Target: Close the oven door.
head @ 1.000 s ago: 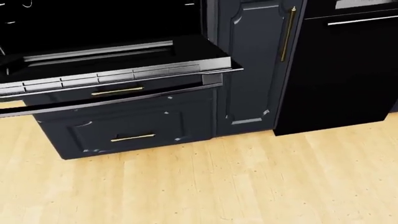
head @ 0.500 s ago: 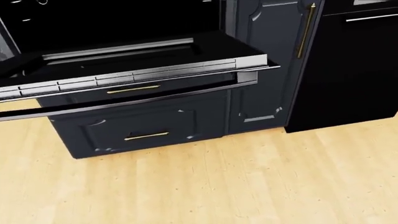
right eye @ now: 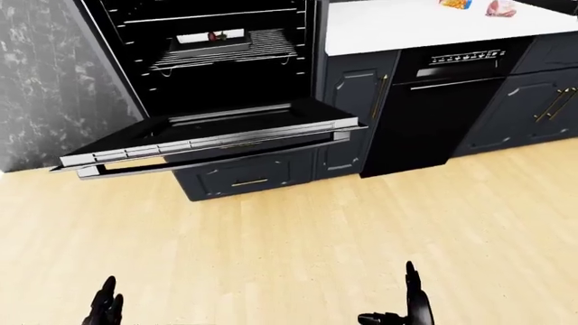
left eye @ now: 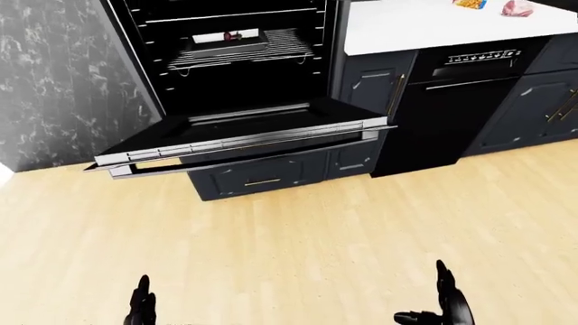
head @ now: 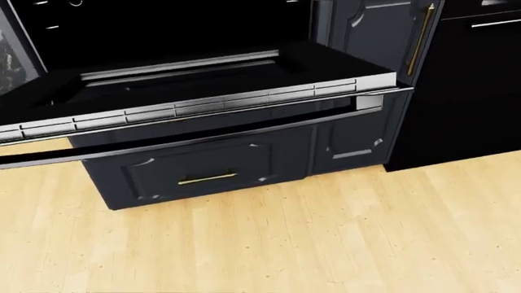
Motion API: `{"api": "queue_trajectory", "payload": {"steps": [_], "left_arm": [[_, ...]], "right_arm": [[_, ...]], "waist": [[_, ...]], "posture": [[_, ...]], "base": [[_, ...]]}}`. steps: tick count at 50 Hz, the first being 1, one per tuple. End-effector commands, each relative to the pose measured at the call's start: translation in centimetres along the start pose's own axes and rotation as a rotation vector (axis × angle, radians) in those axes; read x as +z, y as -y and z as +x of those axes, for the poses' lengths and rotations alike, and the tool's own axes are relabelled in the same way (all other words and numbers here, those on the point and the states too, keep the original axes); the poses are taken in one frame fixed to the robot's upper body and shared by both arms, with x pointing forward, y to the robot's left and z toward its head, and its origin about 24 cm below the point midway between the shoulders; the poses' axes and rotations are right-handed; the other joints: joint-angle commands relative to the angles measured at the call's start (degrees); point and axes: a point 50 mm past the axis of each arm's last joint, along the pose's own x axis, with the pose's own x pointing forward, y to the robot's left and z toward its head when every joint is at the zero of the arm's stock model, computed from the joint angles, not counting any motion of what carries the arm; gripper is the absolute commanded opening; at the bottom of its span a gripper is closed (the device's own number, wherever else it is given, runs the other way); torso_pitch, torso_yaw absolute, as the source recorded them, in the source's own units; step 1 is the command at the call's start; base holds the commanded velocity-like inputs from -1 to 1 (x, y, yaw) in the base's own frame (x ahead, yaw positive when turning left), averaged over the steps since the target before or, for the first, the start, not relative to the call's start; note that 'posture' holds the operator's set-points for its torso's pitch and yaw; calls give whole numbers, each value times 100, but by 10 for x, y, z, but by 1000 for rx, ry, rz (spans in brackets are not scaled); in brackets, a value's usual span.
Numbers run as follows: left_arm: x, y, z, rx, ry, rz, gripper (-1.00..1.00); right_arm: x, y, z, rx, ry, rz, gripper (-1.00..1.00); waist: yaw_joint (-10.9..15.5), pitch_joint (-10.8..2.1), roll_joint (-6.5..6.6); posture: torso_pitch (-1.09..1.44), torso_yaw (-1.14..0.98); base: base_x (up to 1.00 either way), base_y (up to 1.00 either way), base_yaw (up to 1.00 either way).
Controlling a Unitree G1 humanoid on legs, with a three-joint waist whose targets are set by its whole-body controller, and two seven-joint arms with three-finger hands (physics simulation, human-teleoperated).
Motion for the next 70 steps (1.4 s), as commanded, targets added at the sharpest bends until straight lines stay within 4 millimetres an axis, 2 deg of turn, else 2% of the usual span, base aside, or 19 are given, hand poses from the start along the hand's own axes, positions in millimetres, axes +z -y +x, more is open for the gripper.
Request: {"api": "queue_trajectory", "payload": {"steps": [1,3,5,19,20,23,27,30,32,33,34,41,47,56,58,60,61,63,70], "left_arm": [[11,-8,5,24,57,10,100],[10,-7,4,22,54,9,100],[10,-8,4,23,47,12,100],[10,-8,3,25,51,17,100],[10,-9,4,26,52,16,100],[10,-8,4,23,51,17,100],[10,-13,3,40,51,7,100],[8,-11,2,42,40,11,100],[12,-11,6,37,51,16,100],[10,-10,4,41,47,13,100],[5,-9,0,33,29,29,100],[8,-9,2,27,44,45,100],[10,-9,4,22,47,43,100],[10,-8,4,24,50,28,100],[10,-7,4,18,52,28,100],[9,-8,3,24,48,24,100],[9,-8,2,19,48,27,100],[10,-9,3,27,49,24,100],[9,-10,2,26,47,22,100]], "right_arm": [[11,0,4,-2,54,1,100],[9,1,3,-2,52,0,100],[10,2,4,-4,47,0,100],[9,4,4,-17,48,3,100],[9,4,3,-18,48,2,100],[8,4,3,-16,47,3,100],[7,6,2,-19,44,12,100],[2,4,-1,-20,28,21,100],[7,7,3,-24,40,18,100],[6,7,2,-29,39,22,100],[2,6,-1,-25,28,21,100],[6,3,3,-12,30,6,100],[6,3,2,-13,32,1,100],[7,6,3,-16,31,11,100],[6,6,3,-17,32,15,100],[5,6,2,-22,29,16,100],[4,6,1,-18,27,10,100],[6,6,2,-22,32,13,100],[6,4,2,-19,32,12,100]], "waist": [[22,-76,70],[14,-233,395],[78,-65,214],[60,-70,-705],[-4,-73,-467],[2,-130,-568],[26,-60,-339],[30,-65,19],[90,-187,520],[109,-116,155],[111,-101,221],[99,-32,-164],[60,-92,-717],[16,-55,-301],[22,-61,-75],[47,-156,353],[24,-245,369],[98,-50,194],[84,-34,-189]], "posture": [[0,0],[0,0],[0,0],[0,0],[0,0],[0,0],[0,0],[0,0],[0,0],[0,0],[0,0],[0,0],[0,0],[0,0],[0,0],[0,0],[0,0],[0,0],[0,0]], "base": [[0,37,0],[0,37,0],[0,37,0],[0,37,0],[0,38,0],[0,38,0],[0,37,0],[0,37,0],[0,37,0],[0,38,0],[0,38,0],[0,37,0],[0,37,0],[0,38,0],[0,38,0],[0,38,0],[0,38,0],[0,38,0],[0,37,0]]}}
